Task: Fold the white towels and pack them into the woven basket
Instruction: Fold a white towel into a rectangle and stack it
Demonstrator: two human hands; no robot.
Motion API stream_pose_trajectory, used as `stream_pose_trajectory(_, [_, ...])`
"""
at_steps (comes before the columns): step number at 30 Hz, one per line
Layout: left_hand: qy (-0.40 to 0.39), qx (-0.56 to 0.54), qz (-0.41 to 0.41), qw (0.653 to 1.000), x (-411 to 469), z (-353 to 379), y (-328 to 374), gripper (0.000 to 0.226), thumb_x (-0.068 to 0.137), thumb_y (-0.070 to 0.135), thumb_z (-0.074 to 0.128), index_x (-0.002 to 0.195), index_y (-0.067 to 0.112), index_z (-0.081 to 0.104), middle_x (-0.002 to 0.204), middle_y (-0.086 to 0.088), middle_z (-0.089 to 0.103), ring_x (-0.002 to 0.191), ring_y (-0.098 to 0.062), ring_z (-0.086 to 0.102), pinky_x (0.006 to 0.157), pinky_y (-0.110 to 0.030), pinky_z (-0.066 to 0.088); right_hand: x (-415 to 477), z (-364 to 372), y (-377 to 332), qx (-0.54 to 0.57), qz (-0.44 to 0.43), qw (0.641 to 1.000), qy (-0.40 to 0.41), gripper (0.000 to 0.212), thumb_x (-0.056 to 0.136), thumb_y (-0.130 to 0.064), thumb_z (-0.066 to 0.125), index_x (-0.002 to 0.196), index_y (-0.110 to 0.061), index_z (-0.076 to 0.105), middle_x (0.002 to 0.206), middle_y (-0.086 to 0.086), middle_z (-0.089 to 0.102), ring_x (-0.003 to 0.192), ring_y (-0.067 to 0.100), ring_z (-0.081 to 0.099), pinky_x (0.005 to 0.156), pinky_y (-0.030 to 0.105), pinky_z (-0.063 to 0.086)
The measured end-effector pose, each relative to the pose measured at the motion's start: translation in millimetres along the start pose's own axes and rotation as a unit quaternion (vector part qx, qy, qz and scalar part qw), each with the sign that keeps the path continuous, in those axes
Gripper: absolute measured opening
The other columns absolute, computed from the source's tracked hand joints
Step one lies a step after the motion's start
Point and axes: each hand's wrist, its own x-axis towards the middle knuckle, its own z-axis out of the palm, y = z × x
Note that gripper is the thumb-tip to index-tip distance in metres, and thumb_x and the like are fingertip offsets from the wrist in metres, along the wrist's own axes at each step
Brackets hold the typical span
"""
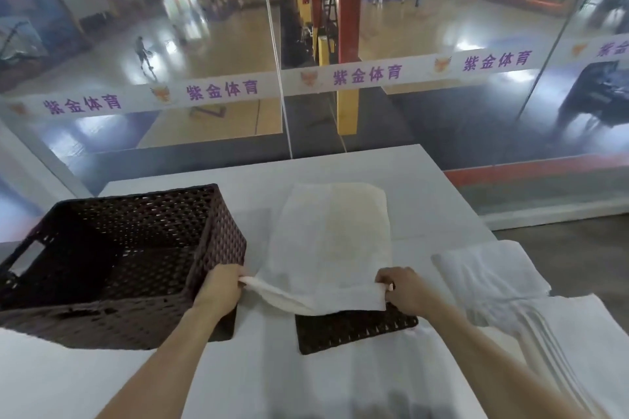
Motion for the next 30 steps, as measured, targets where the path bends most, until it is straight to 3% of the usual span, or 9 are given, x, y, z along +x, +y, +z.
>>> stream_pose_trajectory(5, [0.029,-0.154,-0.011,0.988,0.4,-20.2,16.7,0.026,0.097,0.011,0.067,0.089,0.034,0.076,0.092,0.011,0.078,0.089,-0.011,0.072,0.078,-0.032,0.055,-7.6,-6.9,-3.6,0.062,-0.024,0.997,-0.028,0.041,0.088,-0.004,0.063,0.095,-0.044,0.071,0.058,-0.014,0.054,0.059,0.01,0.048,0.06,0.025,0.042])
stream_pose_trajectory(9, [0.114,-0.335,-0.065,0.933,3.4,-38.7,40.6,0.013,0.103,0.031,0.072,0.11,0.022,0.077,0.101,0.007,0.076,0.098,-0.015,0.071,0.076,-0.028,0.051,-20.4,-19.8,-14.2,0.141,-0.035,0.989,-0.032,0.033,0.095,-0.008,0.069,0.103,-0.038,0.081,0.065,-0.013,0.062,0.055,0.002,0.052,0.058,0.012,0.039])
stream_pose_trajectory(13, [-0.014,-0.138,-0.024,0.99,18.4,-56.8,44.5,0.021,0.106,0.038,0.062,0.112,0.02,0.07,0.114,-0.002,0.074,0.108,-0.028,0.067,0.081,-0.036,0.043,-38.0,-27.2,-20.2,0.154,-0.003,0.981,-0.118,0.021,0.093,-0.01,0.071,0.104,-0.024,0.082,0.066,-0.012,0.064,0.051,0.001,0.053,0.06,0.018,0.042])
stream_pose_trajectory(17, [-0.236,0.041,-0.029,0.97,30.0,-80.0,44.2,0.055,0.099,0.053,0.069,0.145,0.025,0.059,0.145,0.002,0.06,0.123,-0.022,0.06,0.085,-0.031,0.049,-47.3,-28.6,-7.7,0.188,0.033,0.943,-0.272,0.027,0.083,-0.014,0.068,0.107,-0.011,0.079,0.095,0.019,0.077,0.081,0.032,0.072,0.079,0.043,0.057])
stream_pose_trajectory(19, [-0.25,0.055,-0.038,0.966,38.8,-85.4,45.1,0.06,0.096,0.057,0.071,0.143,0.022,0.059,0.138,0.002,0.062,0.112,-0.018,0.062,0.078,-0.031,0.054,-45.8,-30.7,-3.3,0.236,0.045,0.925,-0.296,0.029,0.081,-0.016,0.069,0.106,-0.003,0.076,0.103,0.026,0.075,0.088,0.037,0.073,0.091,0.049,0.063])
stream_pose_trajectory(22, [-0.265,0.051,-0.028,0.963,54.2,-94.0,54.0,0.045,0.097,0.055,0.072,0.129,0.025,0.065,0.129,0.006,0.065,0.109,-0.015,0.065,0.09,-0.038,0.061,-36.5,-43.2,3.4,0.229,0.048,0.93,-0.284,0.042,0.089,-0.035,0.079,0.095,0.004,0.065,0.085,0.018,0.067,0.083,0.033,0.074,0.088,0.05,0.063])
stream_pose_trajectory(25, [-0.181,-0.008,0.0,0.983,90.7,-113.5,75.0,0.047,0.1,0.05,0.072,0.135,0.02,0.064,0.135,0.005,0.064,0.119,-0.02,0.063,0.103,-0.037,0.051,-9.3,-72.8,8.3,0.243,0.062,0.945,-0.21,0.04,0.1,-0.037,0.073,0.111,0.001,0.074,0.106,0.017,0.079,0.095,0.034,0.079,0.092,0.048,0.063])
stream_pose_trajectory(27, [-0.048,-0.102,-0.012,0.994,127.2,-119.7,87.4,0.044,0.103,0.042,0.071,0.14,0.019,0.062,0.137,-0.006,0.068,0.12,-0.03,0.065,0.097,-0.039,0.048,25.3,-94.5,16.8,0.293,0.111,0.949,-0.043,0.028,0.104,-0.03,0.069,0.111,-0.004,0.074,0.108,0.018,0.079,0.091,0.03,0.079,0.088,0.044,0.065])
stream_pose_trajectory(30, [0.114,-0.134,-0.029,0.984,167.0,-107.2,94.6,0.047,0.105,0.029,0.069,0.147,0.016,0.053,0.134,-0.015,0.069,0.124,-0.036,0.063,0.102,-0.043,0.048,69.5,-110.7,34.2,0.271,0.199,0.93,0.147,0.058,0.098,-0.053,0.065,0.14,-0.014,0.058,0.127,0.011,0.073,0.115,0.033,0.072,0.105,0.047,0.056])
